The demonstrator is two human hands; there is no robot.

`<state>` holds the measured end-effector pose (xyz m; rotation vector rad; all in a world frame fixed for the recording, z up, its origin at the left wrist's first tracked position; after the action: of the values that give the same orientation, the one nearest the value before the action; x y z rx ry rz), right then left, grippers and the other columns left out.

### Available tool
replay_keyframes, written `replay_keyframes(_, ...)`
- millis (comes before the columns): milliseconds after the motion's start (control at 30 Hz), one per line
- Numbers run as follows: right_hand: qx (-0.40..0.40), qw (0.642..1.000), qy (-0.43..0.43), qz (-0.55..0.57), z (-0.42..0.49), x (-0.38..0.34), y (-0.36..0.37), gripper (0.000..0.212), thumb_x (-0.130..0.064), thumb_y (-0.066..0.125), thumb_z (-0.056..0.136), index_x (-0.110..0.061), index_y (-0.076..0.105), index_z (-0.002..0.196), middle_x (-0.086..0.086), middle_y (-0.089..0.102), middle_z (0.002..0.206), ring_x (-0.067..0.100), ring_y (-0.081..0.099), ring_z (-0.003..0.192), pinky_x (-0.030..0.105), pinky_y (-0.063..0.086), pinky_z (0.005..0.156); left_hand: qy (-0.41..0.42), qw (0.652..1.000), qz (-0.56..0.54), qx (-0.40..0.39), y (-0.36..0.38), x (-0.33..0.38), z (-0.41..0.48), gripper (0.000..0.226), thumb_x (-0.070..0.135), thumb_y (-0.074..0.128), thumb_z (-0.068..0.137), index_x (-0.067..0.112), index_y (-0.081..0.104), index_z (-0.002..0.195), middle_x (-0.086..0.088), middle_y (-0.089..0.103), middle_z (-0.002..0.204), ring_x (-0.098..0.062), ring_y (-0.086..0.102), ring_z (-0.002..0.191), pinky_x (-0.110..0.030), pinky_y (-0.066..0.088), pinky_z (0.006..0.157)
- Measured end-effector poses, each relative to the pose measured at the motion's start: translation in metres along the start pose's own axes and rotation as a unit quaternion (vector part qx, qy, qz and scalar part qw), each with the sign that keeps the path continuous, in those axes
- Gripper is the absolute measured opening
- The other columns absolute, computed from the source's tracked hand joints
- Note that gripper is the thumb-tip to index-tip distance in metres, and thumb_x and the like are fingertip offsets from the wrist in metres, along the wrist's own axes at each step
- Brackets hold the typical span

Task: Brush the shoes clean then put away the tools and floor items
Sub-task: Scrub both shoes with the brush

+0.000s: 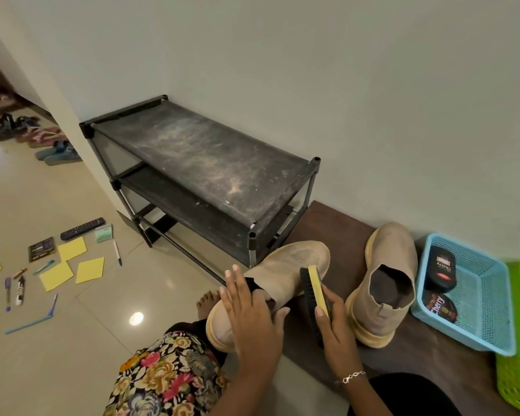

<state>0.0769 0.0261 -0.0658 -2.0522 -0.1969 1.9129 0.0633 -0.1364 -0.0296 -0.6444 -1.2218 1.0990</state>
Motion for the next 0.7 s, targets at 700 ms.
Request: replay_keyframes(700, -0.109, 0.940, -0.121, -0.301, -0.016, -0.066, 0.057, 0.058, -0.084, -0.015, 0.061, -0.072, -0.022, 0.117, -0.013, 0.038, 0.130, 0.010, 0.052, 0.108, 0.023, 0.045, 0.082, -0.067, 0.991, -0.114, -0.001, -0.015, -0.048, 0.030, 0.006, 0.015, 0.062, 0.084, 0.015, 0.066, 0.079, -0.012, 0.042, 0.143, -0.036, 0.015, 0.141, -0.036, -0.012, 0.111)
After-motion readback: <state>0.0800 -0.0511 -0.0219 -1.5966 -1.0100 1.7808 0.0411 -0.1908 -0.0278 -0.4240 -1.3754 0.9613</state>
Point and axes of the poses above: each hand's wrist, its own z-axis towards the middle knuckle, its own y-axis out of the palm, x = y × z, the point moved 8 cm from there along z, towards the middle knuckle
